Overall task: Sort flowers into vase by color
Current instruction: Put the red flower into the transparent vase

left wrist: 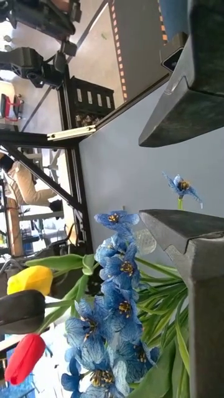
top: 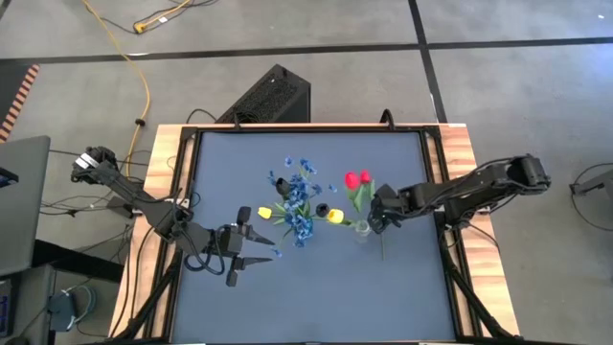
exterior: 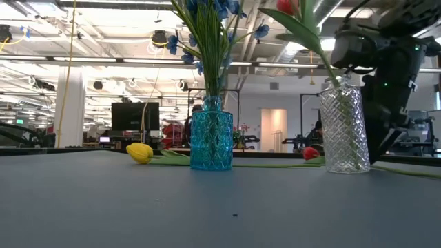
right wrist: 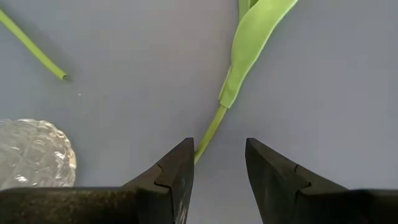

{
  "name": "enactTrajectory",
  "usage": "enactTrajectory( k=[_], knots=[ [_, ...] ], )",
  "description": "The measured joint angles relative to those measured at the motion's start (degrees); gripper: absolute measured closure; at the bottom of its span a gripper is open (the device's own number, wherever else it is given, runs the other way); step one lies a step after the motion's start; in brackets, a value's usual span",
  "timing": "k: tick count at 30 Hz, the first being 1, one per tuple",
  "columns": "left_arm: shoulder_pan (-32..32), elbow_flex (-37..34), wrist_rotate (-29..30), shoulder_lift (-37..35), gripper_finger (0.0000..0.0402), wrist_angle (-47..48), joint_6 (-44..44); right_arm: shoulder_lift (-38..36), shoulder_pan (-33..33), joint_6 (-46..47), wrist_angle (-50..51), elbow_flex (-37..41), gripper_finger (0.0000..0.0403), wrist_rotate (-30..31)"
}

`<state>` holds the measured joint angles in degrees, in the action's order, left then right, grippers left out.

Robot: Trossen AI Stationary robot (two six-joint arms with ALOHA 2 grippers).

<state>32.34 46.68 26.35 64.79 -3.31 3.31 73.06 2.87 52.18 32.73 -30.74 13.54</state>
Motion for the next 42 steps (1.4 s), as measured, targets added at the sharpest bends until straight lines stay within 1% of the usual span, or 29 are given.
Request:
enactTrajectory(
  k=[19, 23, 29, 31, 32, 38, 42],
  knots=[
    [0.0, 0.0, 0.0, 0.0, 0.0237, 0.0, 0.4, 0.5, -0.4, 1.3, 0.4, 0.0, 0.0238, 0.0],
    [0.0, 0.0, 0.0, 0.0, 0.0237, 0.0, 0.4, 0.5, -0.3, 3.0, 3.5, 0.0, 0.0265, 0.3],
    [0.0, 0.0, 0.0, 0.0, 0.0237, 0.0, 0.4, 0.5, -0.3, 8.5, 13.0, 0.0, 0.0349, 3.3],
    [0.0, 0.0, 0.0, 0.0, 0.0237, 0.0, 0.4, 0.5, -0.2, 10.1, 15.0, 0.0, 0.0379, 4.0],
    [0.0, 0.0, 0.0, 0.0, 0.0237, 0.0, 0.4, 0.5, 0.1, 10.5, 15.5, 0.0, 0.0386, 4.4],
    [0.0, 0.0, 0.0, 0.0, 0.0237, -0.1, 0.4, 0.3, 1.1, 14.6, 16.4, 0.0, 0.0384, 7.6],
    [0.0, 0.0, 0.0, 0.0, 0.0237, -0.2, 0.6, -1.4, 2.1, 16.0, 16.7, -0.1, 0.0388, 10.2]
  ],
)
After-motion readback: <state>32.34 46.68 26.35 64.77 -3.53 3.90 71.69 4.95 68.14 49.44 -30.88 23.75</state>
